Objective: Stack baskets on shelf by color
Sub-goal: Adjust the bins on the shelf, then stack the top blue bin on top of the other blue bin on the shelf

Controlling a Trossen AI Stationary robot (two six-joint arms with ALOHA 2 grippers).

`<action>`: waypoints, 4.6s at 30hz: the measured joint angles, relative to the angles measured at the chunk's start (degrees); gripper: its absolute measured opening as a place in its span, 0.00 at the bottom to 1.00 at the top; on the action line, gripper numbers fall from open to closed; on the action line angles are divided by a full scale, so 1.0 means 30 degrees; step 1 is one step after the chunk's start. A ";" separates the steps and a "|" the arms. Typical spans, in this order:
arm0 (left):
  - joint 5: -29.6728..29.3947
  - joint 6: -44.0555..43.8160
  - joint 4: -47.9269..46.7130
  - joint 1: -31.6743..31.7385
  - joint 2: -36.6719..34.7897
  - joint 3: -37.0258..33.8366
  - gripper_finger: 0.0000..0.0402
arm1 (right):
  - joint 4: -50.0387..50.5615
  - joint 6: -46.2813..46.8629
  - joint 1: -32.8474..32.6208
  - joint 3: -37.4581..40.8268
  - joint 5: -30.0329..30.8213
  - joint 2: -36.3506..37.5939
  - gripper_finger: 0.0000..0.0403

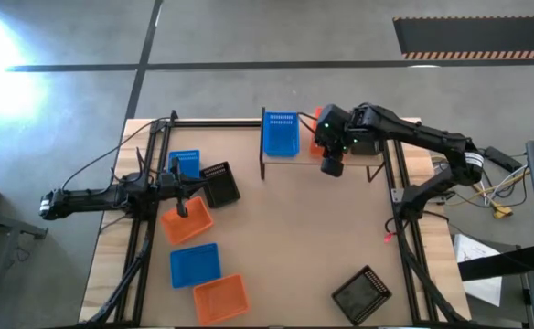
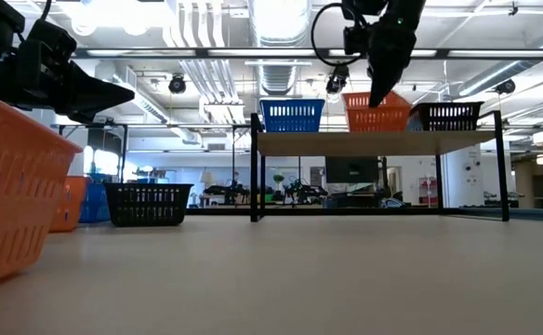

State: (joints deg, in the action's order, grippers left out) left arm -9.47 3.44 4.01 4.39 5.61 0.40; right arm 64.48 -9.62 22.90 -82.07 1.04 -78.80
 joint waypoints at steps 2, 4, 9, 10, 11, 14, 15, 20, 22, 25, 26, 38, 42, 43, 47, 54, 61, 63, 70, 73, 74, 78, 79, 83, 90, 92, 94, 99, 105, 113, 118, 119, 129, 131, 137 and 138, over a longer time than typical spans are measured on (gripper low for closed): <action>0.0000 0.0000 0.0000 -0.0004 0.0000 0.0000 0.02 | -0.0021 -0.0025 0.0000 0.0029 -0.0001 -0.0003 0.25; 0.0000 0.0000 0.0000 0.0001 0.0000 0.0000 0.02 | -0.0021 -0.0031 0.0000 0.0033 0.0005 -0.0003 0.21; 0.0000 0.0000 0.0000 -0.0002 0.0000 0.0002 0.02 | -0.0021 -0.0122 0.0000 0.0033 0.0013 -0.0003 0.16; 0.0000 0.0000 0.0000 0.0002 0.0000 0.0007 0.02 | -0.0021 -0.0141 0.0000 0.0033 0.0013 -0.0003 0.17; 0.0000 0.0000 0.0000 0.0003 0.0000 0.0007 0.02 | -0.0013 -0.0134 0.0000 0.0033 0.0024 -0.0003 0.18; 0.0000 0.0000 0.0000 0.0000 0.0000 0.0007 0.02 | -0.0014 -0.0098 0.0000 0.0033 0.0128 -0.0003 0.24; 0.0000 0.0000 0.0000 0.0003 0.0000 0.0007 0.02 | -0.0013 -0.0098 0.0000 0.0033 0.0144 -0.0003 0.26; 0.0000 0.0000 0.0000 0.0001 0.0000 0.0000 0.02 | -0.0013 -0.0134 0.0000 0.0033 0.0152 -0.0003 0.36; 0.0000 0.0000 0.0000 0.0003 0.0000 0.0002 0.02 | -0.0015 -0.0128 0.0000 0.0033 0.0203 -0.0003 0.38; 0.0000 0.0000 0.0000 0.0000 -0.0003 0.0006 0.02 | -0.0013 -0.0025 0.0000 0.0033 0.0471 -0.0003 0.38; 0.0000 0.0000 0.0000 -0.0004 0.0000 0.0000 0.02 | -0.0009 -0.0025 0.0000 0.0041 0.0672 -0.0003 0.37; 0.0000 0.0000 0.0000 0.0000 -0.0003 0.0000 0.02 | -0.0342 -0.1417 -0.0600 0.0609 0.0666 -0.0010 0.04; 0.0000 0.0000 0.0000 -0.0004 0.0000 0.0000 0.02 | -0.0878 -0.2077 -0.1164 0.0609 0.0660 -0.0010 0.03; 0.0000 0.0000 0.0000 -0.0003 0.0000 0.0007 0.02 | -0.0939 -0.2288 -0.1246 0.0609 0.0657 -0.0010 0.03; 0.0000 0.0000 0.0000 0.0003 0.0000 0.0005 0.02 | -0.1128 -0.2237 -0.1297 0.0609 0.0662 -0.0010 0.02; 0.0000 0.0000 0.0000 0.0000 0.0000 0.0004 0.02 | -0.1160 -0.1837 -0.1253 0.0609 0.0755 -0.0010 0.03; 0.0000 0.0000 0.0000 0.0001 0.0000 0.0005 0.02 | -0.1150 -0.2815 -0.1246 0.0609 0.2826 -0.0003 0.13; 0.0000 0.0000 0.0000 -0.0002 0.0000 0.0005 0.02 | -0.1151 -0.3023 -0.1269 0.0609 0.2825 0.0068 0.18; 0.0000 0.0000 0.0000 0.0003 0.0000 0.0007 0.02 | 0.0907 -0.2157 -0.1428 -0.0871 0.2840 0.0605 0.30; 0.0000 0.0000 0.0000 -0.0001 0.0000 0.0000 0.02 | 0.3104 -0.1489 -0.1384 -0.1539 0.3093 0.1002 0.32; 0.0000 0.0000 0.0000 0.0003 0.0000 0.0000 0.02 | 0.3832 -0.1119 -0.1377 -0.1569 0.3341 0.1216 0.32; 0.0000 0.0000 0.0000 0.0000 0.0000 0.0007 0.02 | 0.6531 -0.0162 -0.1370 -0.1327 0.4246 0.1892 0.33; 0.0000 0.0000 0.0000 -0.0004 -0.0007 0.0000 0.02 | 0.7116 -0.0005 -0.1370 -0.1228 0.4251 0.1983 0.32; 0.0000 0.0000 0.0000 0.0000 0.0000 0.0003 0.02 | 0.7773 0.0744 -0.1377 -0.0615 0.4773 0.2340 0.30; 0.0000 0.0000 0.0000 -0.0001 -0.0007 0.0000 0.02 | 0.7778 0.0196 -0.1370 0.0631 0.6232 0.2354 0.26; 0.0000 0.0000 0.0000 -0.0004 -0.0005 0.0002 0.02 | 0.7804 0.0201 -0.1369 0.1006 0.6983 0.2291 0.24; 0.0000 0.0000 0.0000 0.0000 -0.0005 0.0006 0.02 | 0.7790 0.0196 -0.1310 0.1284 0.7175 0.2245 0.23; 0.0000 0.0000 0.0000 0.0003 -0.0006 0.0006 0.02 | 0.7686 0.0012 -0.1239 0.1911 0.7182 0.2241 0.20; 0.0000 0.0000 0.0000 0.0003 0.0000 0.0007 0.02 | 0.7384 -0.0197 -0.1121 0.2256 0.7175 0.2219 0.13; 0.0000 0.0000 0.0000 -0.0004 -0.0004 0.0003 0.02 | 0.6275 -0.1023 -0.1122 0.2197 0.7153 0.2219 0.03; 0.0000 0.0000 0.0000 -0.0004 -0.0003 0.0000 0.02 | 0.6267 -0.0997 -0.1129 0.2197 0.7143 0.2235 0.03; 0.0000 0.0000 0.0000 0.0002 -0.0002 0.0001 0.02 | 0.6262 -0.1003 -0.1129 0.2197 0.7136 0.2243 0.03; 0.0000 0.0000 0.0000 0.0001 -0.0007 0.0002 0.02 | 0.6237 -0.0161 -0.1137 0.2197 0.7235 0.2292 0.05; 0.0000 0.0000 0.0000 0.0000 -0.0004 0.0004 0.02 | 0.6237 -0.0066 -0.1137 0.2197 0.7327 0.2292 0.09; 0.0000 0.0000 0.0000 0.0000 -0.0003 0.0004 0.02 | 0.7190 0.2283 -0.1323 0.0978 0.8394 0.2278 0.25; 0.0000 0.0000 0.0000 0.0001 -0.0003 0.0005 0.02 | 0.7461 0.3356 -0.1434 0.0572 0.8469 0.2281 0.26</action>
State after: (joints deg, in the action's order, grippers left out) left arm -9.47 3.44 4.01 4.40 5.60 0.42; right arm 86.87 0.45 18.59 -80.36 26.45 -71.95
